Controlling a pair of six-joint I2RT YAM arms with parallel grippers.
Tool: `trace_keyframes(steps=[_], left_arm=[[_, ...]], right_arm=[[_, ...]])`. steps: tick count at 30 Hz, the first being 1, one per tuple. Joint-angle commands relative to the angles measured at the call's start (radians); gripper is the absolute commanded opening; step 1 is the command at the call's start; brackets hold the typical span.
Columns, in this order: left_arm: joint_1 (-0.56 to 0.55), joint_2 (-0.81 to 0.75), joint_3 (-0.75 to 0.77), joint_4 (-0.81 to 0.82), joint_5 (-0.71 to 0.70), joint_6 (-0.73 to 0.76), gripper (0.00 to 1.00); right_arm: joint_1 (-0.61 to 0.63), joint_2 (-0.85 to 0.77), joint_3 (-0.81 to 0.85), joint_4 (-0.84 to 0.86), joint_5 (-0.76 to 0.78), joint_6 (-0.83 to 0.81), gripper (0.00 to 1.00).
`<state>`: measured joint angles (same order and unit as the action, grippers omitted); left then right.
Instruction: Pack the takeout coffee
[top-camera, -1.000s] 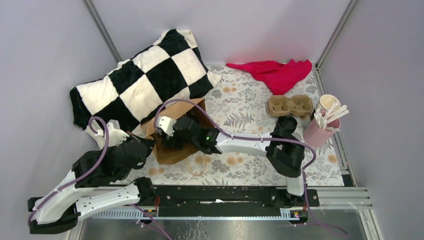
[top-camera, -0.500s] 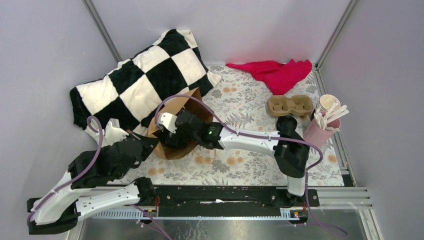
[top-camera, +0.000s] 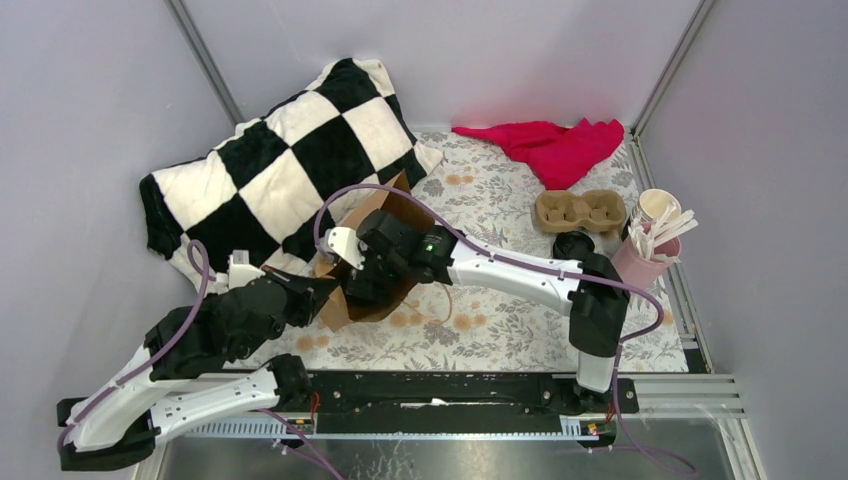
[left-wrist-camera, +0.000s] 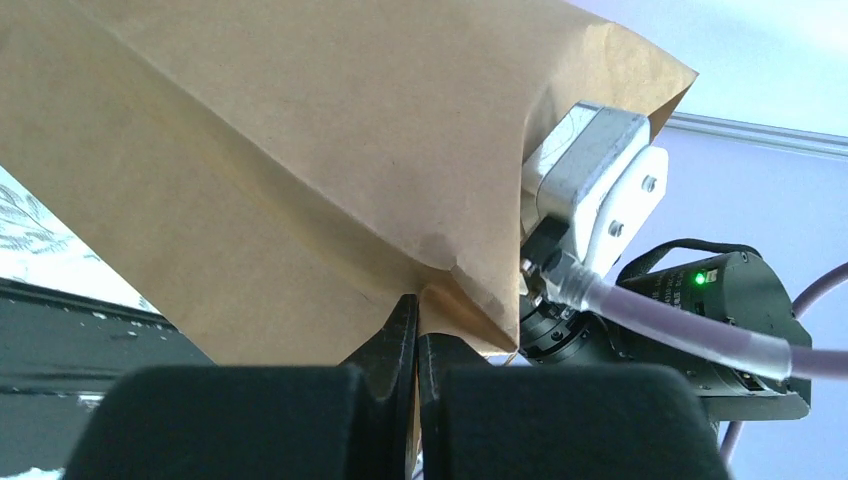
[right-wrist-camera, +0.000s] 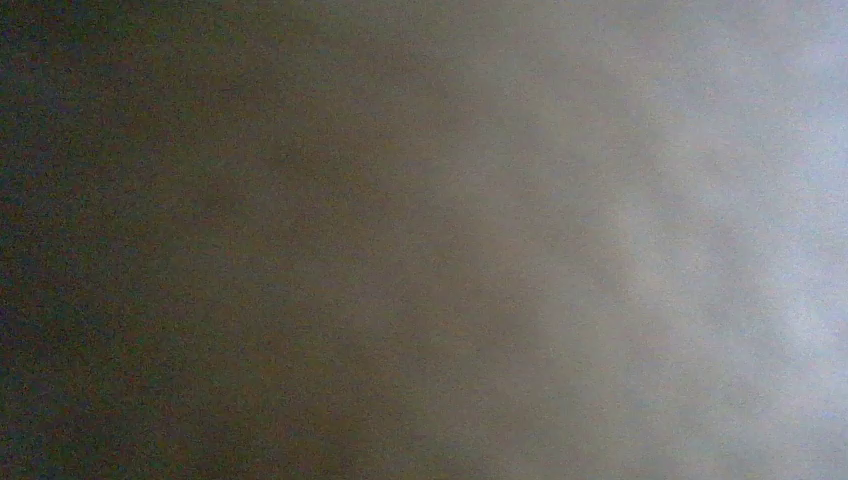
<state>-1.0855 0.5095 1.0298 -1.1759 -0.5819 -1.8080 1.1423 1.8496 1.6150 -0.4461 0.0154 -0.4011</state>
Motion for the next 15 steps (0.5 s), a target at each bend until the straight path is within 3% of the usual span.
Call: trace_keyframes(steps=[1, 7, 15], left_arm=[[-0.004, 0.018, -0.007, 0.076, 0.065, -0.126, 0.0], [-0.004, 0.061, 0.047, 0.098, 0.049, -0.106, 0.0], [-0.004, 0.072, 0.07, 0.119, 0.071, -0.059, 0.0]], right_arm=[[-0.004, -0.043, 0.041, -0.131, -0.128, -0.035, 0.98], [-0.004, 0.012, 0.131, -0.178, -0.117, -0.037, 0.98], [-0.004, -0.076, 0.067, -0.184, -0.114, -0.03, 0.98]])
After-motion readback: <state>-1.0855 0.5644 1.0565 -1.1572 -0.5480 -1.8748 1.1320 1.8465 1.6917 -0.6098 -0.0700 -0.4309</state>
